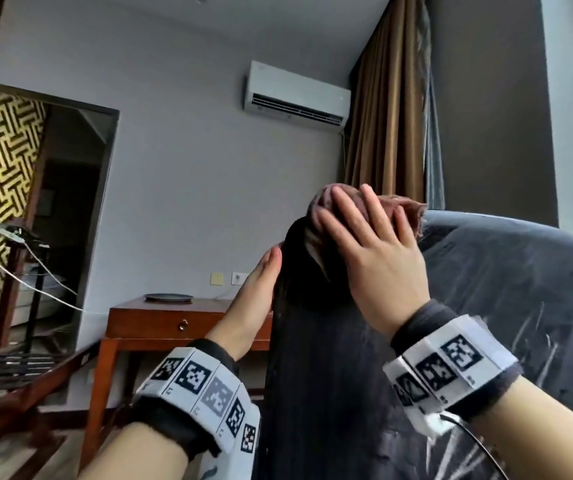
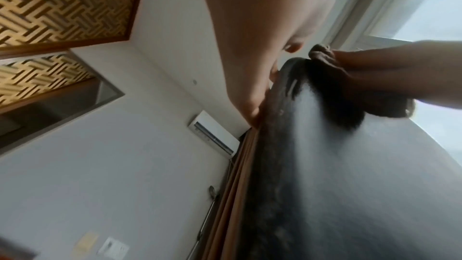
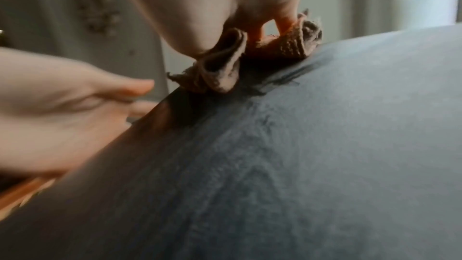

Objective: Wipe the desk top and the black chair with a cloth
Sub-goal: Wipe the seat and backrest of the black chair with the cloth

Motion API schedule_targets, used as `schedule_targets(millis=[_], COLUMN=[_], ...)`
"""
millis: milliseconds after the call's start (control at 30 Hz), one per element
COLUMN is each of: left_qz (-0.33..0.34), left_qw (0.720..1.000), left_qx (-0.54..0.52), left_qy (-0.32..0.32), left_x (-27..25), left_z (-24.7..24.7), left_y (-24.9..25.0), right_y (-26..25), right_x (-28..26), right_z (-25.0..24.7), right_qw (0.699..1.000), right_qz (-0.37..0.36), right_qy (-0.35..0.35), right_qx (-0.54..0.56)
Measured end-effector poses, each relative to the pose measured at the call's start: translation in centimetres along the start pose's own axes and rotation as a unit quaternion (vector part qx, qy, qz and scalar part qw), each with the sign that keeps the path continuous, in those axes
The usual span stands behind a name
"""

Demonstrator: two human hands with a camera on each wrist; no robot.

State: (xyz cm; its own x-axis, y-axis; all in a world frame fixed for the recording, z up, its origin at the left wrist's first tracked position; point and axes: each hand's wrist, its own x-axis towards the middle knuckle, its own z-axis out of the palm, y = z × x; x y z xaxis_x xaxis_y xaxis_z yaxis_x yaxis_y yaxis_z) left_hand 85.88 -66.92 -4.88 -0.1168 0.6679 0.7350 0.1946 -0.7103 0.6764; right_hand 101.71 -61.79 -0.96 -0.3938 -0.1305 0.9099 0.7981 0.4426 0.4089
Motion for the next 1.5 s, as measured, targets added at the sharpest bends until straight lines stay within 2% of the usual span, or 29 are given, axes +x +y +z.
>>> schedule_targets(millis=[67,133,200,267,367,433,467,533,600,667,700,767,833,900,967,1033,1100,1167,1233,1267,1333,1400,1467,1500], left_qz=[0.030,0.072,0.122,0.156,0.135,0.122,0.141,0.240,0.305,0.316,0.310,0.312,0.327,0.336,0.333,0.345,0.377,0.419,0.444,0.446,0.440,0.424,0.392,0.383], left_qw=[0.996,0.976,0.929,0.889,0.857,0.819,0.795,0.753,0.730,0.705,0.697,0.698,0.713,0.727,0.722,0.698,0.658,0.605,0.570,0.565,0.584,0.633,0.698,0.716], left_qx=[0.083,0.206,0.349,0.429,0.496,0.560,0.590,0.612,0.610,0.625,0.635,0.637,0.616,0.597,0.606,0.628,0.652,0.677,0.688,0.688,0.676,0.645,0.600,0.584], left_qy=[0.012,0.008,-0.018,-0.035,-0.034,-0.010,0.012,0.027,-0.042,-0.111,-0.122,-0.098,-0.071,-0.045,-0.026,0.000,0.008,-0.022,-0.070,-0.088,-0.087,-0.055,-0.015,-0.004], left_x=[0.1,-0.3,-1.0,-1.3,-1.1,-0.9,-1.1,-1.8,-2.5,-2.9,-2.8,-1.8,-0.5,0.7,1.2,1.1,1.1,1.5,2.6,3.2,4.3,5.1,6.0,6.3], left_z=[-0.2,-0.1,0.1,-0.1,-0.8,-1.0,-0.8,-0.1,1.1,2.1,2.3,2.2,2.1,1.9,1.5,1.3,1.5,2.0,1.9,1.4,0.1,-0.6,-0.7,-0.4], left_y=[-0.3,-0.4,-0.9,-1.2,-0.7,-0.3,-0.1,-0.2,-1.1,-2.5,-3.0,-3.4,-3.3,-3.3,-3.7,-4.2,-4.4,-4.3,-3.7,-3.3,-2.2,-0.6,0.5,0.8], right_y=[-0.6,-2.0,-2.4,-0.8,1.5,1.0,0.2,-1.4,-1.9,-0.9,-0.2,1.3,2.7,4.1,6.1,8.5,10.3,10.8,10.5,10.4,10.5,10.6,10.5,10.4], right_x=[-0.5,-3.2,-6.1,-6.5,-3.9,-3.7,-4.2,-5.7,-6.5,-5.9,-5.4,-4.3,-3.5,-3.3,-3.6,-4.3,-4.6,-4.5,-4.4,-4.4,-4.6,-4.8,-5.0,-5.2], right_z=[0.4,1.7,2.5,2.4,1.8,2.0,2.4,3.3,3.8,4.0,4.0,3.8,3.3,2.7,2.0,1.5,0.9,0.7,1.0,1.2,1.3,1.2,1.2,1.2], right_qw=[0.999,0.999,0.995,0.989,0.992,0.995,0.995,0.992,0.986,0.975,0.968,0.952,0.940,0.939,0.945,0.963,0.977,0.979,0.978,0.978,0.979,0.985,0.989,0.991], right_qz=[0.032,-0.011,-0.088,-0.139,-0.112,-0.087,-0.086,-0.103,-0.142,-0.198,-0.228,-0.276,-0.300,-0.306,-0.296,-0.254,-0.208,-0.192,-0.194,-0.193,-0.182,-0.155,-0.123,-0.112], right_qy=[0.007,0.005,-0.023,-0.051,-0.049,-0.041,-0.035,-0.035,-0.047,-0.071,-0.081,-0.087,-0.078,-0.070,-0.057,-0.048,-0.052,-0.067,-0.075,-0.078,-0.082,-0.079,-0.079,-0.079], right_qx=[0.020,0.030,0.034,0.012,-0.011,0.015,0.031,0.062,0.078,0.067,0.068,0.105,0.141,0.143,0.125,0.080,0.023,-0.012,-0.024,-0.027,-0.029,-0.023,-0.015,-0.014])
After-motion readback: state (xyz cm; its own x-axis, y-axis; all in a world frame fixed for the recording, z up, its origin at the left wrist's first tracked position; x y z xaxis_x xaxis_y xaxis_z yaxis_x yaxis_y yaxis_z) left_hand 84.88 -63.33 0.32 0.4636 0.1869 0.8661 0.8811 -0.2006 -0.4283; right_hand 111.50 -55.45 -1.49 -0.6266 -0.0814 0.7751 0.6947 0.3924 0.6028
